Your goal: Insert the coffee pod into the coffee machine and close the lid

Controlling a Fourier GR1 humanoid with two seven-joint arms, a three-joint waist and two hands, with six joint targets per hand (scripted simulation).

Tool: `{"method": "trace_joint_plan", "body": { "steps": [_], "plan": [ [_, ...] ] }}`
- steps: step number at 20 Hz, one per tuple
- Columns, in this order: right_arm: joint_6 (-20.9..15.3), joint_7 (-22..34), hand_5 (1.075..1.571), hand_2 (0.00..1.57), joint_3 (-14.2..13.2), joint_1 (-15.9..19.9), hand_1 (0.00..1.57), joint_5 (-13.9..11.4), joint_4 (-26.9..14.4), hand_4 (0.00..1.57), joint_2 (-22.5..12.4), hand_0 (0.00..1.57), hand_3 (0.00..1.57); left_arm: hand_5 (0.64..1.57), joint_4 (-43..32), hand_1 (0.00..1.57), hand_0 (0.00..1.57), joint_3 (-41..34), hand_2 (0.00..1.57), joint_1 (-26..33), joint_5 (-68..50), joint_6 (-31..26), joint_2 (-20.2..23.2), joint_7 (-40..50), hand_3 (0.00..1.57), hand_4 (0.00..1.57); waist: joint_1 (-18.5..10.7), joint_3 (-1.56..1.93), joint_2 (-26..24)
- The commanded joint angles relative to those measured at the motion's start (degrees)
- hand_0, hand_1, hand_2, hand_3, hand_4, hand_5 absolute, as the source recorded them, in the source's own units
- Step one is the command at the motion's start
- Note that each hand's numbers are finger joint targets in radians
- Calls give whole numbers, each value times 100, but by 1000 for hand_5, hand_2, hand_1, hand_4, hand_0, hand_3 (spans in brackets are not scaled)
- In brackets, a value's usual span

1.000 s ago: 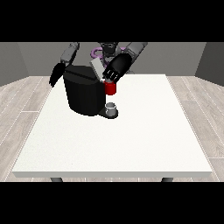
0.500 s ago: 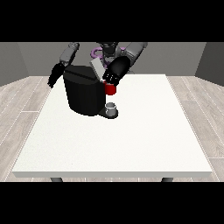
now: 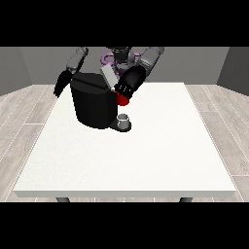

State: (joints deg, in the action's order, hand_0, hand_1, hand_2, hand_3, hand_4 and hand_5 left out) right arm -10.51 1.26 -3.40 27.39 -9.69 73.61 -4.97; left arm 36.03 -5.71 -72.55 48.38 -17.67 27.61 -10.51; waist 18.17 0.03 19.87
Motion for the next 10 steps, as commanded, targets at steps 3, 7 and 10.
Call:
{"method": "trace_joint_plan", "body": {
  "steps": [3,7,10],
  "plan": [
    [-116,234,1571,0,217,130,0,-211,168,0,95,0,0,1571,-111,1247,1247,-223,1211,-294,-51,297,55,-17,957,0,250,-4,180],
    [-110,87,1571,0,57,104,0,-106,46,0,41,0,0,1571,7,1212,1212,-60,1186,-7,75,505,-100,-227,971,0,41,-2,125],
    [7,115,1571,0,65,86,0,-144,47,218,-107,0,0,1571,-49,1269,1269,-196,1236,-146,-16,344,150,-408,966,0,81,-2,194]
  ]
}}
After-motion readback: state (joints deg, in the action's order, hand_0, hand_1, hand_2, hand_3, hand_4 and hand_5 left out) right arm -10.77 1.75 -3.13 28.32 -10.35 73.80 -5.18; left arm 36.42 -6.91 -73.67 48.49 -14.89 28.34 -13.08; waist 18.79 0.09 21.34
